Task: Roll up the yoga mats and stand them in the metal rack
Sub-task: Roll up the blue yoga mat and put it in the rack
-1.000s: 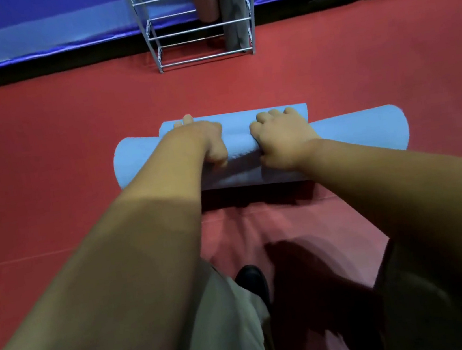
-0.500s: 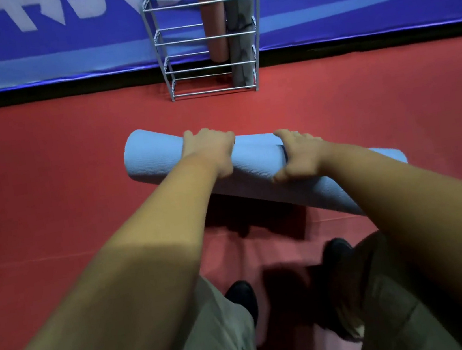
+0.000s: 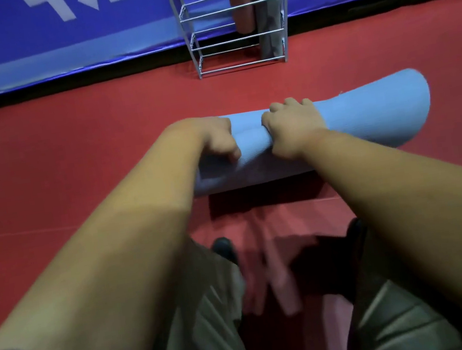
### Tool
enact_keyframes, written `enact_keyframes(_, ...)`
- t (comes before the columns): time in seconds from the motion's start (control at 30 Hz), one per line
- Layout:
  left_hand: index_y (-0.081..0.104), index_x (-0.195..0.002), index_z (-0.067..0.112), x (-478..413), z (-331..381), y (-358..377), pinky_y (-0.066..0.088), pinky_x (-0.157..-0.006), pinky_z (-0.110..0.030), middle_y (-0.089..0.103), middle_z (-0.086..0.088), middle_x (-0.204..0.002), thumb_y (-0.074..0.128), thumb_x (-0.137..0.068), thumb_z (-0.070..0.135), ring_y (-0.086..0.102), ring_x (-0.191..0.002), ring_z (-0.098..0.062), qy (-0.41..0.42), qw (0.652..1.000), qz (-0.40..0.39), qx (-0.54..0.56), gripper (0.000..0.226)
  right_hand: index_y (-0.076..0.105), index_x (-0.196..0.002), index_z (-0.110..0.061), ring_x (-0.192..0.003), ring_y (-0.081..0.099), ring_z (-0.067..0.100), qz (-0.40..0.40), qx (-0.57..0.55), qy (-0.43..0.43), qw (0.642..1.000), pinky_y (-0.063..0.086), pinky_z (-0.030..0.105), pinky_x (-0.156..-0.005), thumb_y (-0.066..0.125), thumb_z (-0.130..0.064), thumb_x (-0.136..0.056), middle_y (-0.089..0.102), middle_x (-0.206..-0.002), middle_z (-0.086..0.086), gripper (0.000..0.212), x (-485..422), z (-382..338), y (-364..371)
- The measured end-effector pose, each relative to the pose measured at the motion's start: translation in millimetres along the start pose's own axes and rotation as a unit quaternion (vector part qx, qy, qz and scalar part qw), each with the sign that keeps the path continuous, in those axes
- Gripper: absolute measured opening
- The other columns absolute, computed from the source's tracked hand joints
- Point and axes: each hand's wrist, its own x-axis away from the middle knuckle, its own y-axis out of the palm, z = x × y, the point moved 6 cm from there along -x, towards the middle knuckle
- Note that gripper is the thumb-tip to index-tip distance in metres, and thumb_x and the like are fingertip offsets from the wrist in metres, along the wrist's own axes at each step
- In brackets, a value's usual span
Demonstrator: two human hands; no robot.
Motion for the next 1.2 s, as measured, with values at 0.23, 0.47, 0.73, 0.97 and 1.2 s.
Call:
enact_keyframes(0.23, 0.055, -0.123, 0.018, -45, -32, 30, 0.054, -0.081, -0.036, 0.066, -0.005, -0.112, 0.088, -0.069, 0.044, 0.065, -0.098, -0.027, 0.019, 0.999, 0.010, 0.041, 0.069, 0.054, -0.138, -0.022, -0.125, 0.048, 0.037, -0.013, 0.020, -0.036, 0.999, 0.041, 0.046, -0.099, 0.071, -0.032, -0.083, 0.052, -0.134, 0.010, 0.058, -21, -14, 12)
enact_keyframes(0.47, 0.067, -0.108, 0.023, -88, -8, 33, 0.059, -0.089, -0.041, 0.069, 0.002, -0.111, 0.091, -0.059, 0.053, 0.066, -0.096, -0.026, 0.082, 0.996, -0.001, -0.025, 0.063, 0.033, -0.160, -0.025, -0.137, 0.047, 0.040, -0.163, -0.057, 0.004, 0.985, 0.043, 0.050, -0.113, 0.091, -0.066, -0.062, 0.044, -0.155, 0.010, 0.121, -48, 12, 53)
enact_keyframes(0.73, 0.064, -0.121, 0.021, -101, 12, 37, 0.058, -0.095, -0.043, 0.066, -0.002, -0.117, 0.095, -0.060, 0.060, 0.066, -0.104, -0.032, 0.097, 0.993, -0.028, -0.052, 0.079, 0.062, -0.122, -0.026, -0.103, 0.062, 0.026, -0.228, -0.115, 0.009, 0.967, 0.053, 0.037, -0.088, 0.094, -0.052, -0.067, 0.069, -0.118, 0.003, 0.069, -64, 28, 71)
enact_keyframes(0.97, 0.069, -0.119, 0.022, -98, -3, 31, 0.058, -0.098, -0.045, 0.071, 0.001, -0.115, 0.081, -0.054, 0.073, 0.070, -0.099, -0.025, 0.052, 0.996, -0.066, -0.013, 0.084, 0.054, -0.130, -0.025, -0.113, 0.059, 0.035, -0.165, -0.058, 0.019, 0.984, 0.055, 0.045, -0.092, 0.092, -0.067, -0.056, 0.060, -0.121, 0.006, 0.094, -64, 23, 68)
enact_keyframes(1.2, 0.067, -0.116, 0.019, -100, 4, 35, 0.059, -0.093, -0.045, 0.070, 0.000, -0.109, 0.096, -0.045, 0.071, 0.068, -0.098, -0.029, 0.070, 0.996, -0.041, -0.031, 0.093, 0.026, -0.158, -0.030, -0.119, 0.059, 0.029, -0.269, -0.185, 0.038, 0.944, 0.051, 0.045, -0.106, 0.092, -0.053, -0.065, 0.054, -0.139, 0.002, 0.116, -57, 36, 81)
